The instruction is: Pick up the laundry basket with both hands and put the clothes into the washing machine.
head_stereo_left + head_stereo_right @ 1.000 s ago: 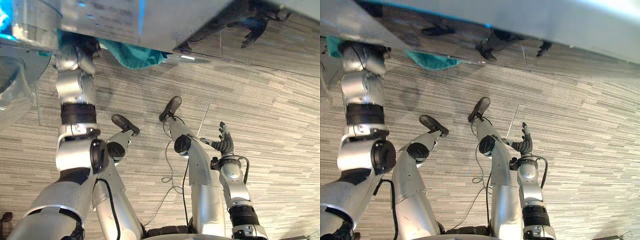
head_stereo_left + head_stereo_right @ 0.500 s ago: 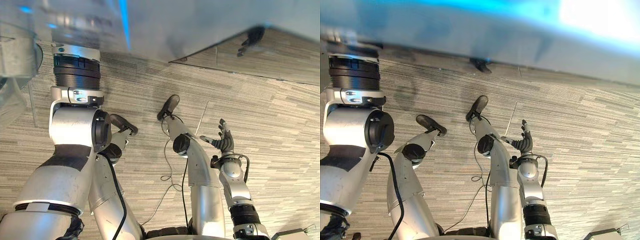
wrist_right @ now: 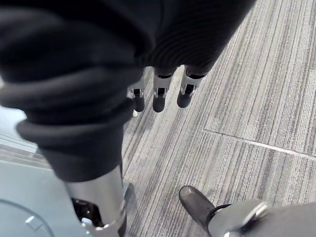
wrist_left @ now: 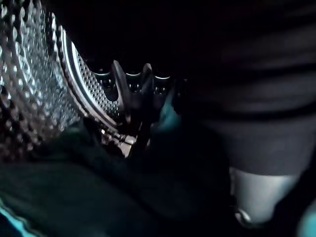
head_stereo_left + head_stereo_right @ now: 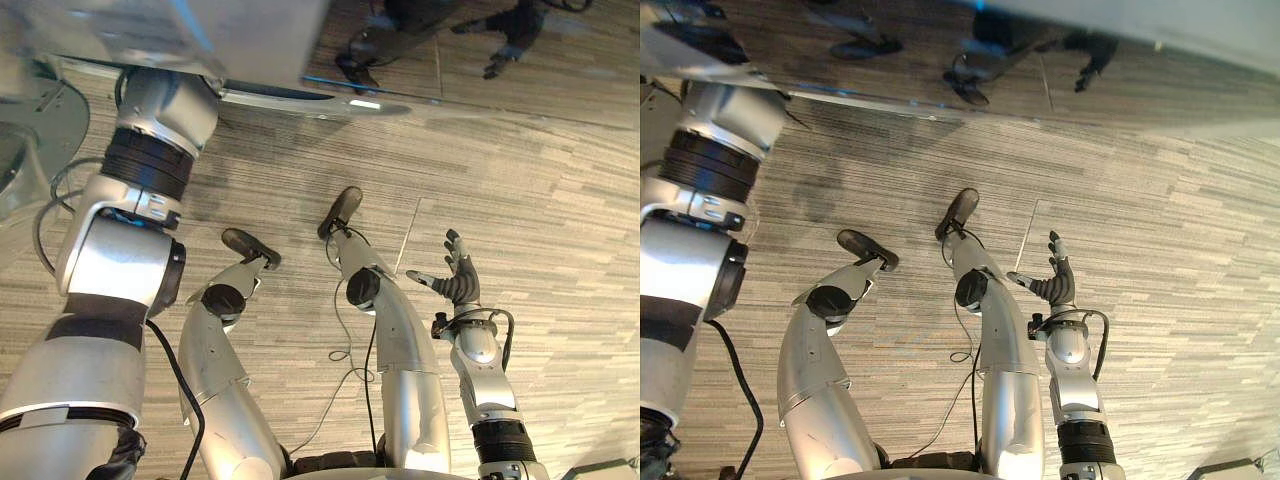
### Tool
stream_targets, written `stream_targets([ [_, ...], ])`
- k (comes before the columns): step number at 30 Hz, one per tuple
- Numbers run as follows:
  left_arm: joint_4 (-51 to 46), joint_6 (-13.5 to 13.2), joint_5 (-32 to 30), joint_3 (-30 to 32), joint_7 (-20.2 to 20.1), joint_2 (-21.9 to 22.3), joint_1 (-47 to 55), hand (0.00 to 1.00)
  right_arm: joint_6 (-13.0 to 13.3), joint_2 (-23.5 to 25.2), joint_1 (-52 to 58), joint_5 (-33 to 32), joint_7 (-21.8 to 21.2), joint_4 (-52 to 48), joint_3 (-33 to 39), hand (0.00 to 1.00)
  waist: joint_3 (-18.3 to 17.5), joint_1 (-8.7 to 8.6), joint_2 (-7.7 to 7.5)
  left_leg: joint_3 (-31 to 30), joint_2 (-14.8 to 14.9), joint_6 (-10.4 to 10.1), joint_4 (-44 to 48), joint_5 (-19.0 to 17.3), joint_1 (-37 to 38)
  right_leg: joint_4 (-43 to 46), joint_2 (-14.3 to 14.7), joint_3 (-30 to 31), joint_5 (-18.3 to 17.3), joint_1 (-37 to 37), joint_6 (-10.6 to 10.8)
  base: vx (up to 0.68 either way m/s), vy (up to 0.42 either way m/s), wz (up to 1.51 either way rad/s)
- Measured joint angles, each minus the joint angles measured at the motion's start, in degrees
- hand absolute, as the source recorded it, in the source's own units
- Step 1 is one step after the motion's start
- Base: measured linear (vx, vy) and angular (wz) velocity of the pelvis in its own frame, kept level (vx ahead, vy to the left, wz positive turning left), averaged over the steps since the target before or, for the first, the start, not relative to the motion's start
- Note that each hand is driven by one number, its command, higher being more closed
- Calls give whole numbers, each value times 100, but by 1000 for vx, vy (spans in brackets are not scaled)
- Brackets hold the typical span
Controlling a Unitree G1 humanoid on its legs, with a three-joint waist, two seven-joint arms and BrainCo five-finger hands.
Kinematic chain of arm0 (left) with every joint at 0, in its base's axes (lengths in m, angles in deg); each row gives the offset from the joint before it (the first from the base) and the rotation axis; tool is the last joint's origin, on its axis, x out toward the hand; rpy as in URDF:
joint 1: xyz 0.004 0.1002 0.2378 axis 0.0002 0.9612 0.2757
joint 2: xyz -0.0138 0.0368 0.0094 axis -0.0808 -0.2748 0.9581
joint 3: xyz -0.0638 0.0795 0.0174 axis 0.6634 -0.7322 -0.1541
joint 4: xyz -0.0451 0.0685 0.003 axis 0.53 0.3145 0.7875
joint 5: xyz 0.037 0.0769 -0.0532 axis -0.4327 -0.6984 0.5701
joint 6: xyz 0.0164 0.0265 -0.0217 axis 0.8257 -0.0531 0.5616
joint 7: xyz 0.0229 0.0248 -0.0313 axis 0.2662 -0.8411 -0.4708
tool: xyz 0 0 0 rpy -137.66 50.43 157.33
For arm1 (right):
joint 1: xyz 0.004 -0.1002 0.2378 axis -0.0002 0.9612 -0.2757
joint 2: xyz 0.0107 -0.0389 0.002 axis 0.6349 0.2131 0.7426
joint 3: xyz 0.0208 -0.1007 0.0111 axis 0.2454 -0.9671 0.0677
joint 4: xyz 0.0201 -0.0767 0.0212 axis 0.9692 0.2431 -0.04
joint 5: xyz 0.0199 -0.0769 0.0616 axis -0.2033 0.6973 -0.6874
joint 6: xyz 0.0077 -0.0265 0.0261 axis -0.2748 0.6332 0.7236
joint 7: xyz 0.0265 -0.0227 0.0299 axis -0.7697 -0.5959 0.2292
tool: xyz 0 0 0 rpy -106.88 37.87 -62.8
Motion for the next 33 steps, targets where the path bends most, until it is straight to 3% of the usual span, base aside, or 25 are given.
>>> stream_targets([
  [1, 5, 36, 164, 140, 0, 84, 31, 0, -10, 7, 3, -2, 3, 12, 2, 0, 0, 3, 0, 15, 22, -2, 3, -1, -1, -40, 30, 1, 10, 1, 13, 4, -55, -13],
  [2, 23, 69, 1054, 612, 102, 319, 35, 0, -70, 9, 9, -15, 0, 30, -6, 0, 0, 16, 0, 30, 42, -4, -4, 1, -14, -69, 55, -6, 22, -8, 29, 5, -54, -7],
  [4, 21, 67, 2237, 1107, 219, 461, 23, 0, -131, 13, 6, -44, 1, 61, -10, 0, 0, 0, 0, 28, 39, -15, -23, 6, -14, -70, 56, -14, 22, -6, 29, 7, -48, 1],
  [5, 17, -5, 3478, 1405, 345, 503, -29, 0, -181, 9, -2, -45, 5, 154, -6, 0, 0, -3, 0, 26, 33, -43, -40, 2, -16, -75, 55, -22, 22, -6, 29, 12, -50, 4],
  [6, -40, -125, 4824, 1665, 428, 509, -70, 0, -262, 17, -34, -45, 8, 312, -10, 0, 0, 3, 1, 13, 24, -60, -58, 9, -30, -84, 55, -37, 22, -6, 29, 12, -36, 5],
  [7, -68, -207, 5401, 1772, 465, 514, -97, 0, -317, 22, -51, -45, 8, 390, -14, 0, 1, 12, 2, -1, 17, -64, -68, 21, -42, -89, 54, -46, 23, -6, 27, 15, -30, 9],
  [9, -401, -643, 7406, 1973, 687, 506, -135, 0, -443, 28, -78, -45, 46, 603, -56, 0, 6, 47, 10, -79, 5, -48, -87, 71, -122, -95, 45, -125, 63, -6, -40, 22, -20, 12],
  [11, -630, -911, 8222, 2178, 801, 517, -120, 0, -458, 27, -79, -45, 134, 639, -75, 0, 12, 57, 21, -126, -16, -55, -88, 101, -137, -46, -2, -170, 62, 2, -44, 28, -2, 10],
  [14, -1072, -1228, 9086, 2549, 978, 526, 4, 0, -457, 12, -79, -45, 149, 636, -129, 0, 21, 54, 36, -218, -63, -54, -90, 101, -132, -6, -64, -256, 53, 76, -45, 31, 11, 13],
  [20, -1943, -1504, 9917, 2974, 1309, 751, 808, 0, -529, -8, -77, -38, 182, 598, -347, 0, 27, 79, 45, -242, -145, -55, -141, 99, -72, 60, -157, -299, -52, 134, 6, 20, 0, 8],
  [24, -2643, -1776, 10025, 3326, 1497, 1192, 1415, 0, -567, -4, -65, -32, 244, 573, -360, 0, 44, 79, 72, -239, -154, -55, -153, 99, -60, 84, -167, -299, -79, 130, -26, 0, 0, 0],
  [29, -3709, -2081, 9878, 3575, 1673, 2264, 2447, 0, -557, 21, -21, -18, 279, 576, -368, 0, 45, 93, 74, -243, -171, -56, -164, 98, 18, 295, -251, -298, -213, 132, 9, 18, -10, 3],
  [33, -3916, -2369, 9568, 3816, 1519, 2855, 3328, 0, -499, 24, -21, -20, 394, 582, -389, 0, 45, 136, 74, -247, -168, -61, -164, 95, 67, 355, -265, -286, -313, 146, 43, 0, 0, 0],
])
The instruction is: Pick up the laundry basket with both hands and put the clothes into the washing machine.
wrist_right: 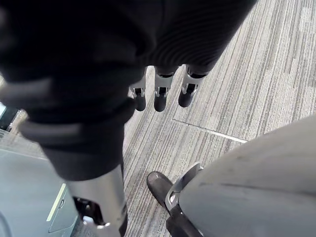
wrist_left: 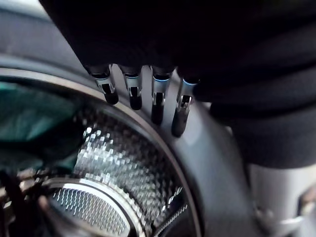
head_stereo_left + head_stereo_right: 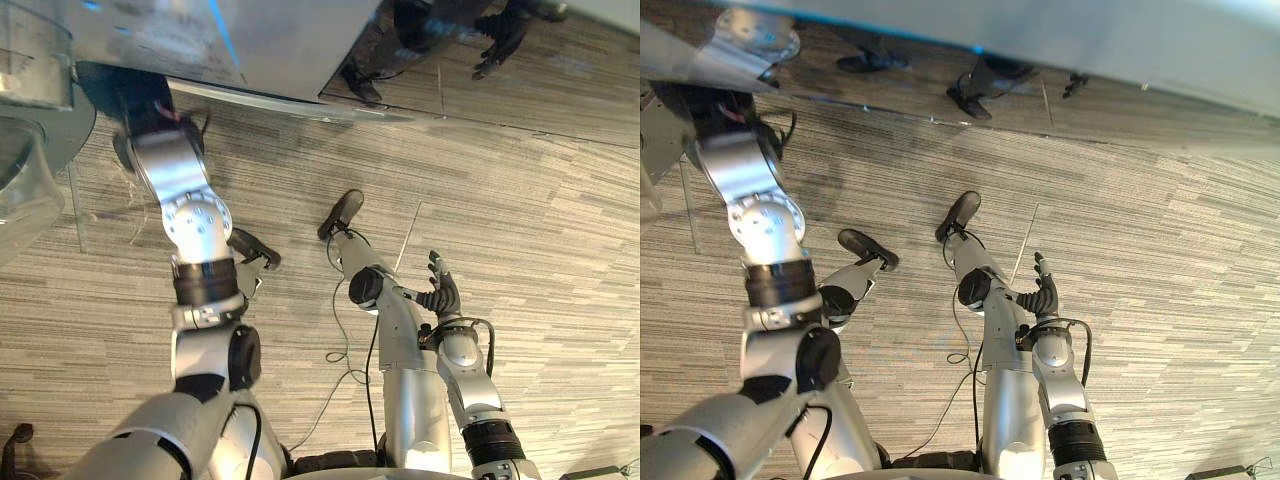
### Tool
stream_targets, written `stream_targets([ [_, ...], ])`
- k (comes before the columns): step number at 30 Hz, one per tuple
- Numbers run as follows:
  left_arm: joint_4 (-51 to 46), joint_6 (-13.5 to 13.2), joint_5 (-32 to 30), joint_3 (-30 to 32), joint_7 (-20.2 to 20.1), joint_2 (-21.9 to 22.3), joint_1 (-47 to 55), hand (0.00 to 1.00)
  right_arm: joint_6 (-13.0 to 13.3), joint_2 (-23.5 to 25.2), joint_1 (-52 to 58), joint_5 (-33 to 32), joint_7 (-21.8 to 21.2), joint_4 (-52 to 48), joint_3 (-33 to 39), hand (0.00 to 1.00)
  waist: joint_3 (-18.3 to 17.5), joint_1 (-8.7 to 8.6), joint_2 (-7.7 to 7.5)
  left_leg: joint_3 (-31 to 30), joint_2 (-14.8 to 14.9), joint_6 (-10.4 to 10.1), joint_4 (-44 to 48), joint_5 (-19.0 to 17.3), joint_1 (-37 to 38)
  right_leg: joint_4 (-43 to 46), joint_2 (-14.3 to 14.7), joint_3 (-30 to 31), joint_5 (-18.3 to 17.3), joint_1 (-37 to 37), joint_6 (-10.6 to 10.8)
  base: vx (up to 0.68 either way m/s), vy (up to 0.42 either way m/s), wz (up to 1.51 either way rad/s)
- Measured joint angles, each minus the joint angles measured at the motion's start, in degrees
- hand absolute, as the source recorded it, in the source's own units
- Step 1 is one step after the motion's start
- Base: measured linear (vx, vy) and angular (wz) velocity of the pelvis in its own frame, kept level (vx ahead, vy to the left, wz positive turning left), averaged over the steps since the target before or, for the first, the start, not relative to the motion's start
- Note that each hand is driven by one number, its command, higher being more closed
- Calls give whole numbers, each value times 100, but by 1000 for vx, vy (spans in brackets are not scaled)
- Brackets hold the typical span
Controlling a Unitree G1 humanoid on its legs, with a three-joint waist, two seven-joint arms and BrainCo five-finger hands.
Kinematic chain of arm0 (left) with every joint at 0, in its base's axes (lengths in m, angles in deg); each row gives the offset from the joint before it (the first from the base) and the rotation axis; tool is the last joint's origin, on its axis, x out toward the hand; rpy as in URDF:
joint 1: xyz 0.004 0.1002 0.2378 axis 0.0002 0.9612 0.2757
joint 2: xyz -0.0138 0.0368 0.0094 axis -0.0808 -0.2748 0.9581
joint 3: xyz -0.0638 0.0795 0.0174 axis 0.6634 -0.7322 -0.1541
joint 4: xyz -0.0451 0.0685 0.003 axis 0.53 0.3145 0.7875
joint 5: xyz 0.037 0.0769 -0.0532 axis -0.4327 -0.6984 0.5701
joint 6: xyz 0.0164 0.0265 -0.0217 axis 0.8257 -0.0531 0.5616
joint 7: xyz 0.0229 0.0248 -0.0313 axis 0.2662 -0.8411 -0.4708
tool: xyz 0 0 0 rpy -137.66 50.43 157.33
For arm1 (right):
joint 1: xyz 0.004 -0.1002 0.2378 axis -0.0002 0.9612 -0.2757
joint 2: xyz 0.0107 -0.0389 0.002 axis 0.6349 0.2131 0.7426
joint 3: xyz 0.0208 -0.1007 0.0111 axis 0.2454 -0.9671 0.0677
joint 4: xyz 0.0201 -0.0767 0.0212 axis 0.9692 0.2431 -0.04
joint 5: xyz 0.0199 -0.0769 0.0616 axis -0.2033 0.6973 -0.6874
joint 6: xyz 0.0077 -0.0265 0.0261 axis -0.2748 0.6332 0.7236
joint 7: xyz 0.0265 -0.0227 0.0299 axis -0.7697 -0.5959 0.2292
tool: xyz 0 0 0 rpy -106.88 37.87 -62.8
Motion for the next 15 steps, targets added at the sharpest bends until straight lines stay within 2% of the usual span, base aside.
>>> stream_targets([
  [4, -419, -84, -141, -152, -437, 310, 930, 0, 185, 55, -1, 52, 6, 14, 3, 0, 0, 77, 0, -55, -17, -30, -15, -18, -17, -34, 0, -34, -21, 43, -3, 10, -19, 5],
  [8, -619, -82, -334, -469, -898, 324, 1503, 0, 194, 197, -1, 53, 15, 16, 5, 0, 1, 111, 1, -107, -87, -23, -68, -12, -53, -86, -12, -53, -17, 48, -8, 10, -11, 6],
  [13, -626, 167, -364, -1042, -1586, 379, 2289, 0, 275, 234, -1, 92, 1, 15, 6, 0, 13, 226, 26, -122, -125, -7, -83, 12, -51, -81, -34, -54, -7, 55, -23, 9, -3, 2],
  [15, -610, 378, -365, -1238, -1979, 398, 2733, 0, 347, 233, -1, 96, -30, 14, 14, 0, 29, 262, 55, -135, -163, -6, -82, 12, -27, -2, -94, -52, -26, 56, -44, 30, -3, 6],
])
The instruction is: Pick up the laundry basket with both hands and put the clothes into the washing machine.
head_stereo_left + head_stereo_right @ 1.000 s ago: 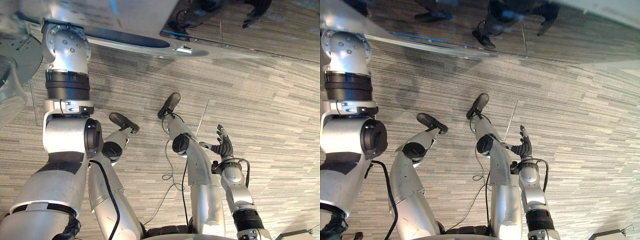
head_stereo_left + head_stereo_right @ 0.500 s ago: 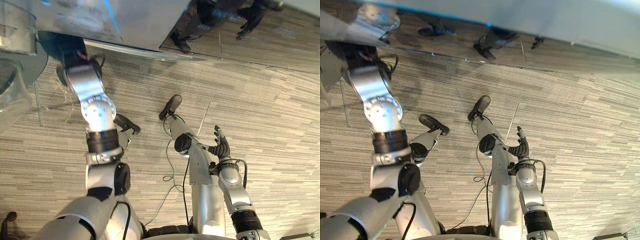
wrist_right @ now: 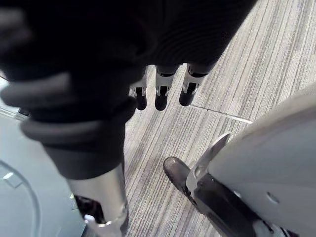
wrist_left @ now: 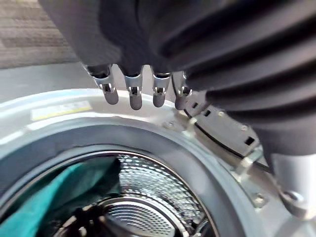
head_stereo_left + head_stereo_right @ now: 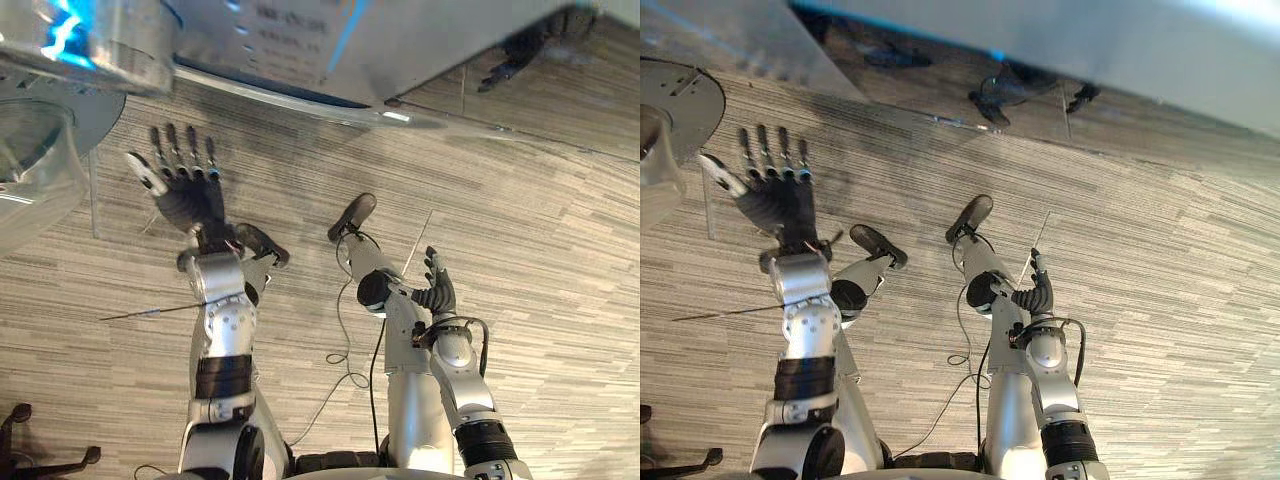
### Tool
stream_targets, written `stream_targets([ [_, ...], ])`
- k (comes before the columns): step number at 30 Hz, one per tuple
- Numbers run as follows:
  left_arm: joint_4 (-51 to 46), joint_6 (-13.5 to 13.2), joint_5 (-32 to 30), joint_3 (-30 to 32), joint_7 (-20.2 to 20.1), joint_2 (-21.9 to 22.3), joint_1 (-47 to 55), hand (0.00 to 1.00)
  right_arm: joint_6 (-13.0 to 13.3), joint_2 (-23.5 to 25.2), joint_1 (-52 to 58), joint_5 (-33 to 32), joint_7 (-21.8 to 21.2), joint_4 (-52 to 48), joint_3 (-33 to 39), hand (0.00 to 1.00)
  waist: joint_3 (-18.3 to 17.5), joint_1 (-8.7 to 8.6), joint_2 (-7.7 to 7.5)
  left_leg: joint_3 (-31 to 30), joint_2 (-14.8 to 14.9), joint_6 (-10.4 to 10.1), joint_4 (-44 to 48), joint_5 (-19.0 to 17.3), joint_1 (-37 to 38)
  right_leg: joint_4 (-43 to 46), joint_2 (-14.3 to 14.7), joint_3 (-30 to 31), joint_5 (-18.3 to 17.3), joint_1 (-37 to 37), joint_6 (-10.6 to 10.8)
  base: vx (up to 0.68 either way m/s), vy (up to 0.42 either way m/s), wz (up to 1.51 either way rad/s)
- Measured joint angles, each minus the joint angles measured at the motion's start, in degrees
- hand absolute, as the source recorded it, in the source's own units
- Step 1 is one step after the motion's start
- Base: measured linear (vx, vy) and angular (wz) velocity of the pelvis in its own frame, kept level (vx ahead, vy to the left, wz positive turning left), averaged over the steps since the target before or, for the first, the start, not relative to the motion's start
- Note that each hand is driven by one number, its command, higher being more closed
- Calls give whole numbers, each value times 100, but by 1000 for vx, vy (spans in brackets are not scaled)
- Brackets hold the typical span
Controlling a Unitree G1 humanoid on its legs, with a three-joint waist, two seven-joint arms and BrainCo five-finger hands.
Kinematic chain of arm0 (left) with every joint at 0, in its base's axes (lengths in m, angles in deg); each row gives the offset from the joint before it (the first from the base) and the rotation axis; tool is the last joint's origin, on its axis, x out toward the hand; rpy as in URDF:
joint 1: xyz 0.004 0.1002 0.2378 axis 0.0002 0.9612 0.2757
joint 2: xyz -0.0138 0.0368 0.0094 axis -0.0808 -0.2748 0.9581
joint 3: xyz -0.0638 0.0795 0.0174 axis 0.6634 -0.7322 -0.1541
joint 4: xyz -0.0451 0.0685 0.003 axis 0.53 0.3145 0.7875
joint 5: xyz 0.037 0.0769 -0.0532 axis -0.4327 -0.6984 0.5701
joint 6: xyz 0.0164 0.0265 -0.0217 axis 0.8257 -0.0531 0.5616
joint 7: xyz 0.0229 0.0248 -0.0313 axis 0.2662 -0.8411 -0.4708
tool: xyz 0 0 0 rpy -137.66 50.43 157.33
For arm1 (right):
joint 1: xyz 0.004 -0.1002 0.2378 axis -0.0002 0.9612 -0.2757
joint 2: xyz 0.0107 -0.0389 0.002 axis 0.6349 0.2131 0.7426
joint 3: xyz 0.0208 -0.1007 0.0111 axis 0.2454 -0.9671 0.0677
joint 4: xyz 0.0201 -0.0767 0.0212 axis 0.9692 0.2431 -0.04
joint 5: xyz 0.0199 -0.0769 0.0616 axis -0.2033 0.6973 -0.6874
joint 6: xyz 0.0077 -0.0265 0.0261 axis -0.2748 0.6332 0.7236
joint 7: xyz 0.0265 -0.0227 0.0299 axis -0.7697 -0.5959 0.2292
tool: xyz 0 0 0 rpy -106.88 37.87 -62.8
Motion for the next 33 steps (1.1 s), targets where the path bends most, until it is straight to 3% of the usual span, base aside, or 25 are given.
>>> stream_targets([
  [8, 433, 413, -215, -409, -849, -151, 1188, 0, 47, -78, 3, 87, -26, 49, 48, 0, 6, 222, 88, -50, -82, -3, -51, -4, 249, 182, -112, -4, -166, 202, 35, 13, -12, 8],
  [15, 511, 706, -256, -759, -1295, -300, 2169, 0, 89, -487, 116, 215, -242, 489, 57, 0, -464, 367, 543, -227, -155, -27, -66, -23, 635, 507, -294, -155, -441, 669, 121, 19, -7, 18],
  [17, 694, 731, -257, -802, -1347, -431, 2285, 0, 88, -518, 245, 212, -296, 698, 16, 0, -631, 424, 636, -273, -196, -87, -144, -54, 1041, 624, -344, -186, -598, 1066, 149, 29, -17, 21],
  [21, 1173, 794, -454, -811, -1336, -544, 2556, 0, 47, -521, 533, 175, -407, 1042, -29, 0, -787, 411, 631, -388, -240, -249, -334, -64, 2073, 794, -385, -308, -960, 2104, 215, 68, -74, 31],
  [25, 1643, 795, -1145, -749, -1056, -572, 3123, 0, 5, -485, 1019, 176, -518, 1254, -295, 0, -1074, 410, 583, -314, -135, -618, -583, 37, 3662, 650, -89, -272, -1344, 3519, 299, 95, -116, -4],
  [26, 1760, 768, -1327, -662, -938, -542, 3319, 0, 6, -443, 1138, 175, -516, 1324, -377, 0, -1321, 416, 612, -518, 15, -467, -353, 133, 3849, 462, 183, -132, -1379, 3800, 330, 101, -164, -74],
  [27, 1845, 767, -1511, -525, -783, -468, 3446, 0, -14, -393, 1195, 168, -515, 1389, -426, 0, -1484, 446, 566, -1091, 111, 26, 42, 391, 3859, 220, 449, 80, -1375, 4093, 328, 65, -121, -91],
  [28, 1849, 764, -1579, -466, -705, -435, 3515, 0, -16, -358, 1220, 167, -511, 1402, -419, 0, -1549, 462, 539, -1445, 89, 300, 233, 561, 3851, 88, 578, 245, -1355, 4254, 311, 124, -105, -125],
  [29, 1863, 761, -1737, -419, -558, -384, 3617, 0, -19, -328, 1329, 164, -476, 1404, -408, 0, -1741, 520, 517, -2263, -185, 200, 476, 545, 3801, -162, 803, 602, -1319, 4502, 292, 105, -33, -127],
  [30, 1905, 757, -1853, -432, -485, -312, 3659, 0, -18, -339, 1406, 160, -463, 1456, -396, 0, -1920, 549, 507, -2795, -583, -242, 443, 324, 3847, -339, 852, 715, -1297, 4606, 319, 173, -11, -158],
  [31, 2020, 680, -2011, -552, -375, -274, 3632, 0, -24, -367, 1383, 142, -453, 1717, -286, 0, -2160, 549, 500, -3215, -1163, -742, 114, 80, 3960, -655, 907, 818, -1140, 4740, 415, 147, 26, -135],
  [33, 2160, 630, -2157, -678, -254, -276, 3468, 0, -38, -379, 1308, 4, -371, 1940, -114, 0, -2357, 499, 607, -3253, -1592, -853, -651, 86, 4205, -1145, 1087, 979, -826, 4922, 380, 139, 26, -101],
])
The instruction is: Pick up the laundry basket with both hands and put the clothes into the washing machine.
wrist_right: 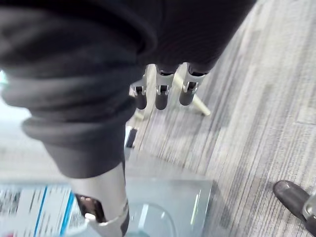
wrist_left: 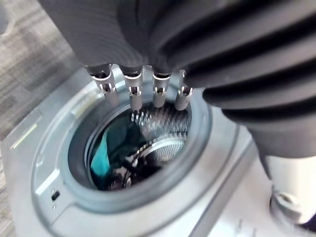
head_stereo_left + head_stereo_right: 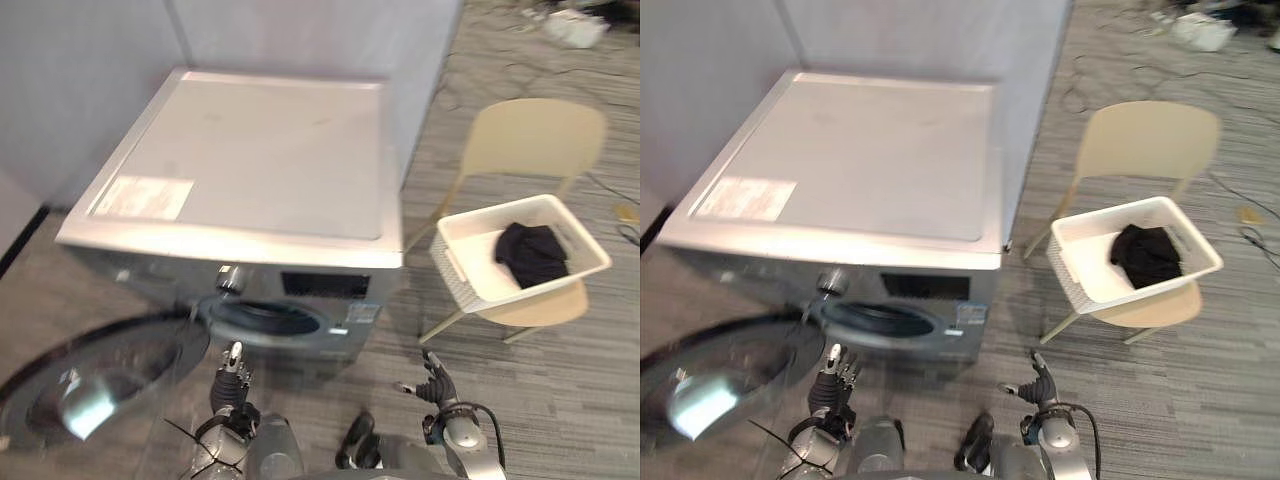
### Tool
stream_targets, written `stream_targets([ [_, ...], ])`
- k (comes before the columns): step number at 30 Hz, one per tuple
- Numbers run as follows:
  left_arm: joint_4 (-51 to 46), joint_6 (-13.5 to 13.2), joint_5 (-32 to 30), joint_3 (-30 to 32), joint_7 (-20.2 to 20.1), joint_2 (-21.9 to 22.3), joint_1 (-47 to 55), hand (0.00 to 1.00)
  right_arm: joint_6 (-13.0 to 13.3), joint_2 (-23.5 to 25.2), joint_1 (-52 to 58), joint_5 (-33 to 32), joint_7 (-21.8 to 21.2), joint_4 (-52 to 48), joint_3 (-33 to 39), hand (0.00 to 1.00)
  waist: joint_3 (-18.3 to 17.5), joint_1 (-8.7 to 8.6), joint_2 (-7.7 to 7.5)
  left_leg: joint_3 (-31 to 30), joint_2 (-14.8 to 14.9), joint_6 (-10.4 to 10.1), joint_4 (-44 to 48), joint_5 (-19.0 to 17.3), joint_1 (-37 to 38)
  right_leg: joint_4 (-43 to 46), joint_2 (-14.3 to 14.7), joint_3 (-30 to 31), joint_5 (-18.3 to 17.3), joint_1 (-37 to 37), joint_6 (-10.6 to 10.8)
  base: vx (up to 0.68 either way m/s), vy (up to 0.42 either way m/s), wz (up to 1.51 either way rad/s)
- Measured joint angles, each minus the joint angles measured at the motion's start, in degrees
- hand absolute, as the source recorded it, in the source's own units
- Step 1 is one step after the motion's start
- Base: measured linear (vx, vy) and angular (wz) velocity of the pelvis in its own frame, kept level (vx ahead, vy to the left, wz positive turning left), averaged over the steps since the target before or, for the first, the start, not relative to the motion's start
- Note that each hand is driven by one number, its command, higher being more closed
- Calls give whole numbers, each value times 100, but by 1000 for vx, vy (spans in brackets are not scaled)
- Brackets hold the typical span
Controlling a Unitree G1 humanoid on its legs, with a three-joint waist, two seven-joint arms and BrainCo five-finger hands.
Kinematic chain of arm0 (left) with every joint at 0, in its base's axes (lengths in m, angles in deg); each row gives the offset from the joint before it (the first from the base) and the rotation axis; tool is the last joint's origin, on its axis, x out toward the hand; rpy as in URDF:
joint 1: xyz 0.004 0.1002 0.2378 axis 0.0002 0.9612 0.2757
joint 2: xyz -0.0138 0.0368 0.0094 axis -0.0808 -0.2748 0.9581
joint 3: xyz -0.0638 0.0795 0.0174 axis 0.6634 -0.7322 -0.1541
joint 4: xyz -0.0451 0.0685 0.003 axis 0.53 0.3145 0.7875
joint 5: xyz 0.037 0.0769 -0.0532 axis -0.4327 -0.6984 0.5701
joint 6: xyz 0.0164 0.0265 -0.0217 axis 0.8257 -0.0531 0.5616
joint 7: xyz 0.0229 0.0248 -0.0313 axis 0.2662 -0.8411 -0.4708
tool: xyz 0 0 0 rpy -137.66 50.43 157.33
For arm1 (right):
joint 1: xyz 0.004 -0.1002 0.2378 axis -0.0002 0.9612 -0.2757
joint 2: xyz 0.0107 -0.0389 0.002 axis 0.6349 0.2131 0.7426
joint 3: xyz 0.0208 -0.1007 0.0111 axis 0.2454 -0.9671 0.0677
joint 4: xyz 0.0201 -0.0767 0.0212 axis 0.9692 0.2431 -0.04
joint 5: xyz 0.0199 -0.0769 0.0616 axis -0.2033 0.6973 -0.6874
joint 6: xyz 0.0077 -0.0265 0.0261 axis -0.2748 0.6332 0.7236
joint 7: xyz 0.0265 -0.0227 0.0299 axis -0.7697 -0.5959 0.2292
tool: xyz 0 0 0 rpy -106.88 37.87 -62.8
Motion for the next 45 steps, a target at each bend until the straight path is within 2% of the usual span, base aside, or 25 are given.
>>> stream_targets([
  [1, 187, -46, -101, -130, 82, 34, -224, 0, -50, 27, -40, -109, 43, 45, 219, 0, -113, -152, 152, 357, -139, 133, -823, -34, 234, -287, 174, 145, 162, 103, -60, 97, 38, -70],
  [5, 713, -198, -227, -178, 318, 114, -434, 0, -137, 154, -57, -351, 287, -465, 482, 0, -134, -395, 112, 1117, -264, 118, -1810, -64, 1066, 131, 163, 800, 194, -96, -35, 105, 94, -86],
  [8, 772, -235, -337, -187, 491, 24, -273, 0, -123, 372, -172, -581, 513, -779, 795, 0, -130, -476, 115, 1695, -308, 164, -2049, -75, 1452, 875, -143, 654, -132, -416, 401, -35, 61, -66],
  [10, 811, -236, -535, -297, 593, -122, -233, 0, -52, 472, -196, -580, 526, -1106, 873, 0, -129, -547, 99, 1996, -347, 172, -2110, -57, 1582, 1569, -796, -189, -648, -447, 117, -90, -42, -54],
  [12, 928, -163, -549, -469, 687, -273, -271, 0, 33, 479, -212, -579, 666, -1417, 947, 0, -138, -640, 196, 2203, -163, 79, -2135, -3, 1680, 2174, -1539, -531, -771, -472, 114, -66, -102, -51],
  [13, 939, -144, -545, -605, 688, -329, -305, 0, 39, 482, -210, -579, 704, -1509, 946, 0, -139, -670, 181, 2258, -94, 35, -2145, 22, 1705, 2190, -1693, -518, -765, -465, 124, -10, -196, -64],
  [14, 1094, -85, -508, -562, 817, -310, -332, 0, 70, 512, -212, -577, 787, -1712, 989, 0, -166, -728, 117, 2405, 25, -74, -2155, 85, 1765, 2148, -2016, -521, -707, -434, 168, 51, -259, -72],
  [16, 1237, 4, -500, -549, 882, -527, -321, 0, 111, 596, -197, -572, 971, -2048, 1117, 0, -310, -741, -174, 2600, 59, -303, -1961, 78, 1743, 1672, -2471, -507, 10, -321, -47, 100, -330, -76],
  [17, 1234, 42, -503, -697, 784, -582, -345, 0, 134, 596, -306, -555, 1080, -2188, 1129, 0, -316, -728, -131, 2587, 340, -416, -1755, 21, 1677, 1446, -2151, -450, 154, -318, 625, 117, -343, -86],
  [20, 1192, 19, -509, -1192, 524, -430, -821, 0, 174, 510, -380, -497, 1256, -2760, 1306, 0, -348, -748, -16, 2788, 732, -604, -1902, 87, 1893, 1144, -1518, -251, 107, -361, 661, 60, -258, -85],
  [22, 1192, -25, -524, -1234, 402, -143, -1114, 0, 351, 541, -509, -473, 1311, -3115, 1318, 0, -371, -764, 89, 3443, 1017, -818, -2137, 84, 2298, 1394, -1342, -388, -314, -432, 639, 50, -268, -133],
  [24, 1244, -66, -528, -1139, 411, -152, -1154, 0, 440, 542, -537, -433, 1364, -3276, 1099, 0, -418, -778, -29, 3864, 1223, -1000, -1804, 173, 2653, 1771, -1242, -276, -516, -535, 497, 176, -222, -139],
  [25, 1308, -66, -526, -984, 420, -174, -1142, 0, 447, 545, -537, -293, 1355, -3282, 990, 0, -430, -749, 47, 3788, 1713, -696, -1072, 291, 2546, 1722, -899, -118, -598, -520, 377, 235, -210, -122],
  [26, 1348, -65, -521, -963, 424, -182, -1106, 0, 446, 546, -537, -207, 1358, -3301, 924, 0, -446, -735, 30, 3675, 1933, -288, -674, 429, 2455, 1613, -721, -39, -569, -482, 314, 316, -305, -113],
  [28, 1390, -64, -506, -754, 418, -305, -965, 0, 461, 493, -566, 29, 1372, -3636, 840, 0, -441, -672, 44, 3195, 2729, 1314, 750, 1285, 1869, 822, -90, 143, -410, -28, 78, 350, -322, -75],
  [29, 1389, -65, -506, -738, 415, -280, -932, 0, 478, 461, -626, 59, 1388, -3713, 840, 0, -427, -646, 66, 2964, 2761, 1348, 1126, 1201, 1617, 680, -19, 191, -376, 34, 60, 302, -248, -50],
  [32, 1377, -64, -507, -736, 406, -94, -830, 0, 521, 177, -1091, 121, 1358, -3734, 660, 0, -371, -407, 87, 1788, 1815, 726, 1938, 617, 472, -6, 66, 556, -162, 424, 34, 322, -137, -54],
  [34, 1301, -68, -507, -716, 405, -44, -709, 0, 539, 116, -1329, 116, 1305, -3588, 339, 0, -316, -255, 134, 1648, 1273, 598, 1801, 286, 141, -383, 131, 739, -116, 824, 70, 309, -45, -49],
  [36, 1077, -73, -512, -533, 350, 19, -603, 0, 556, 94, -1809, 111, 1108, -3100, -1, 0, -248, -5, 196, 1293, 403, 363, 959, -11, -345, -655, 183, 953, -118, 1135, 71, 274, 57, -51],
  [38, 906, -123, -512, -359, 272, 22, -567, 0, 593, 93, -2209, 110, 1007, -2688, -261, 0, -212, 184, 252, 1083, -165, 352, -4, 27, -689, -740, 195, 1070, -120, 1206, 96, 269, 123, -58],
  [39, 881, -189, -512, -287, 268, 20, -541, 0, 613, 102, -2349, 104, 940, -2512, -438, 0, -217, 353, 351, 1053, -300, 353, -794, 353, -685, -766, 291, 1137, -169, 1325, 227, 356, 160, -55],
  [40, 921, -195, -505, -230, 263, -54, -508, 0, 645, 188, -2371, 94, 874, -2375, -591, 0, -172, 463, 192, 1080, -397, 895, -839, 347, -542, -835, 275, 1215, -327, 1579, 462, 339, 112, -22],
  [41, 931, -190, -503, -202, 260, -89, -514, 0, 645, 220, -2370, 85, 861, -2343, -636, 0, -171, 433, 128, 1058, -447, 899, -842, 330, -517, -849, 227, 1194, -336, 1626, 477, 368, 123, 40],
  [42, 976, -177, -475, -106, 236, -158, -556, 0, 658, 305, -2383, -13, 817, -2279, -776, 0, -174, 389, 28, 940, -521, 923, -773, 90, -414, -399, 113, 1024, -483, 1617, 702, 300, 99, 49],
  [45, 1034, -136, -468, -140, 183, -194, -533, 0, 657, 388, -2388, -29, 634, -2159, -925, 0, -130, 369, 93, 702, -579, 910, -874, -94, 49, 2079, -331, 949, -591, 852, 1357, 344, 160, 49],
])
